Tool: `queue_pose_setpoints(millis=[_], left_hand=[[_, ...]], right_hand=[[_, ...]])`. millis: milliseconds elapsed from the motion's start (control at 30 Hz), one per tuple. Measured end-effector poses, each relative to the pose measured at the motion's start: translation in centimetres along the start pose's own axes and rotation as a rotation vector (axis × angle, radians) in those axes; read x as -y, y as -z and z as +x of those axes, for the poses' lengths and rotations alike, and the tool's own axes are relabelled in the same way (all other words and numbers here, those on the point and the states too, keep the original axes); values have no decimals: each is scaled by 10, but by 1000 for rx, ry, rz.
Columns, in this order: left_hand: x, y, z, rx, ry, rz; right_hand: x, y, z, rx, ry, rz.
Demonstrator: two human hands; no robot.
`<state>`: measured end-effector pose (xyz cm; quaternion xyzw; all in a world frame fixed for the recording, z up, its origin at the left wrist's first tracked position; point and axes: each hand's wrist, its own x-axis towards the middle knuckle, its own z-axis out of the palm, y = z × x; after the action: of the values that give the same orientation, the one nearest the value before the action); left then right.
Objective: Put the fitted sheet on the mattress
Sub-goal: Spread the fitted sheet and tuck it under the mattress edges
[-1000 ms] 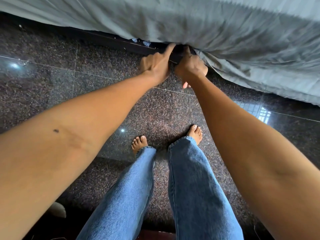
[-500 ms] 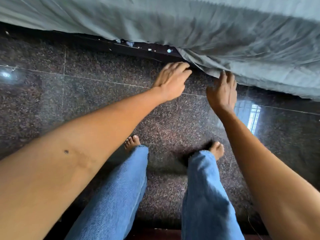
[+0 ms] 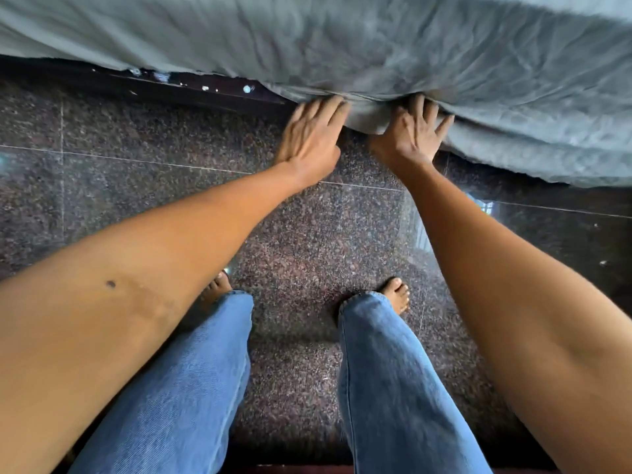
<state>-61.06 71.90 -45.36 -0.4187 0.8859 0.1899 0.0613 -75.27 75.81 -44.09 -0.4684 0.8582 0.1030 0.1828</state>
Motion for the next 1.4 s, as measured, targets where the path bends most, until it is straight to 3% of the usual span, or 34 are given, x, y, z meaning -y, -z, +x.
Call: queue_pose_setpoints(millis=[200,300,400,467,567,800,900,1133,1267,1400], left_hand=[[0,-7,6,60,22,42],[-8,2,32,76,93,26],[-8,9,45,78,113,63],[-7,6,45,86,93,68],[-6,5,44,74,74,64],[8,6,3,-93,-43,-10],[16,3,-2,-101,44,-6],[32,5,7,7,81,29],[30,16,19,67,109,63],[-3,31,10,-106,56,104]], right_hand=[[-4,-16,3,-41,63,-11],[-9,-17,1,-59,64,152],[1,-21,-21,-268,57,375],[13,-29,-32,-348,187,357],[24,-35,-28,-152,301,176],[28,-19,-4,-99,208,15],[31,-20,-5,-30,189,-55],[30,-25,-5,-51,151,-79],[25,-23,-7,-49,190,115],[-16,-18,-17,-206,261,154]])
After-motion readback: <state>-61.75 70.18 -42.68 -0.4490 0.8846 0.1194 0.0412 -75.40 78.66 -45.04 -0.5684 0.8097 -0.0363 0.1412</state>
